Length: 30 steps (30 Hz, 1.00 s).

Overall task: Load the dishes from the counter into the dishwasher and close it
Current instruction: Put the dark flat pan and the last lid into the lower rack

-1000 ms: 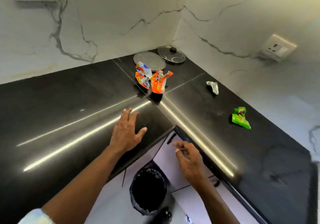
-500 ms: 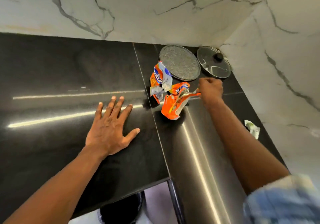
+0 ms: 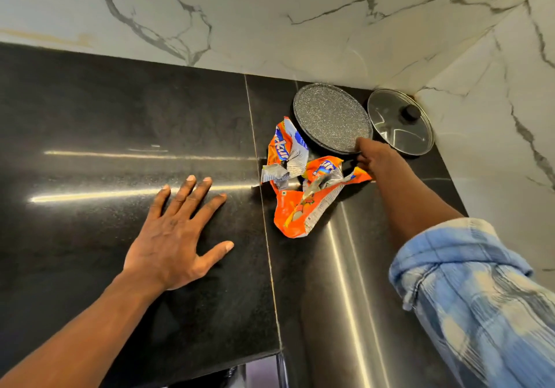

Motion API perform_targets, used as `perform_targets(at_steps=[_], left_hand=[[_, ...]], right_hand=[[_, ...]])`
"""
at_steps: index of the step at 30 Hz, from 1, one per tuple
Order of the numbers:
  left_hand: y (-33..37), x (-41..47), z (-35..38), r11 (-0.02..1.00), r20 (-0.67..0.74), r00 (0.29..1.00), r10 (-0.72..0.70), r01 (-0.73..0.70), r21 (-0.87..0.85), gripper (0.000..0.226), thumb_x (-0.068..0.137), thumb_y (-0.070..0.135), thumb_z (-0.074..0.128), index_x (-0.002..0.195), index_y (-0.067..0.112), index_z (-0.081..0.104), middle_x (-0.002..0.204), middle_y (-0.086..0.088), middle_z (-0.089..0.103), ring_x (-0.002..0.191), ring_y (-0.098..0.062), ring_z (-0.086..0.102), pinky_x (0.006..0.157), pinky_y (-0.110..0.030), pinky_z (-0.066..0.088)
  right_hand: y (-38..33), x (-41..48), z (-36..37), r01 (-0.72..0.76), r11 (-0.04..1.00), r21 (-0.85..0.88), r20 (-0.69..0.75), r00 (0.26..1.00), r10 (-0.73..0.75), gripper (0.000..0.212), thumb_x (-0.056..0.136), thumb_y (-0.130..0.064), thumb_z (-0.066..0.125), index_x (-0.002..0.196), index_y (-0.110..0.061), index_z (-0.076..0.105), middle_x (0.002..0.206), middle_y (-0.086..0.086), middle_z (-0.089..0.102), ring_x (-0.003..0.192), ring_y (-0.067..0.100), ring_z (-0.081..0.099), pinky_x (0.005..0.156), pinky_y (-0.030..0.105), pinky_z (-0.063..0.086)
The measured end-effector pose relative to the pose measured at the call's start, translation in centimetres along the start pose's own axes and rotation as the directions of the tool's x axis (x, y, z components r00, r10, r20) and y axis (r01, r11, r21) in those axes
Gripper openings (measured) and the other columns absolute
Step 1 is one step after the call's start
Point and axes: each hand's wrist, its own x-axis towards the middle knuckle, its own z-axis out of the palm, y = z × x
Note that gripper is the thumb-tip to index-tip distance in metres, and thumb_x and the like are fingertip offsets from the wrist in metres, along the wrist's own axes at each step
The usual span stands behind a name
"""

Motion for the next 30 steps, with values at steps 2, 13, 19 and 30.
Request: perform_targets(at_steps=[2, 13, 19, 30], left_hand=[[0.0, 0.0, 0.0, 1.000, -0.002, 1.000, 0.000, 0.000, -0.001, 0.088, 0.093, 0.084, 0.025, 0.165, 0.034, 0.020, 0.176, -0.001, 0.006, 0.163, -0.022, -0.004, 0.130, -0.057, 0.010], [0.1, 0.2, -0.3, 0.997, -0.042, 0.999, 0.019, -0.022, -0.069, 0.088, 0.090, 0.087, 0.025, 0.161, 0.034, 0.032, 0.174, -0.003, 0.017, 0.163, -0.023, 0.001, 0.130, -0.057, 0.007], [0.1, -0.3, -1.2, 0.991, -0.007, 0.997, 0.081, -0.081, -0.103, 0.089, 0.089, 0.085, 0.029, 0.160, 0.031, 0.033, 0.174, -0.003, 0.018, 0.163, -0.023, 0.002, 0.129, -0.059, 0.008], [1.2, -6.1, -2.2, 0.761, -0.137, 0.807, 0.575, -0.589, -0.272, 0.072, 0.090, 0.065, 0.048, 0.149, 0.023, 0.049, 0.170, -0.007, 0.029, 0.161, -0.027, 0.016, 0.126, -0.062, 0.011]], right_hand=[[0.2, -0.4, -1.0, -0.033, 0.960, 0.276, 0.104, 0.995, 0.005, 0.011, 0.092, -0.022, 0.053, 0.084, -0.016, 0.057, 0.056, 0.000, 0.061, 0.051, 0.010, 0.056, 0.047, 0.021, 0.049], [4.0, -15.4, -8.2, 0.523, 0.710, 0.471, -0.367, 0.848, -0.382, 0.014, 0.069, -0.007, 0.059, 0.072, -0.021, 0.061, 0.070, -0.001, 0.059, 0.070, 0.021, 0.054, 0.062, 0.039, 0.046], [15.9, -29.6, -9.3, 0.691, 0.597, 0.407, -0.677, 0.667, -0.311, 0.029, 0.068, -0.004, 0.059, 0.057, -0.026, 0.044, 0.054, -0.017, 0.039, 0.056, 0.008, 0.035, 0.052, 0.033, 0.030], [36.3, -54.3, 0.4, 0.646, 0.728, 0.230, -0.946, 0.323, 0.013, 0.027, 0.096, -0.012, 0.056, 0.080, -0.029, 0.043, 0.070, -0.017, 0.039, 0.063, -0.002, 0.034, 0.059, 0.017, 0.031]])
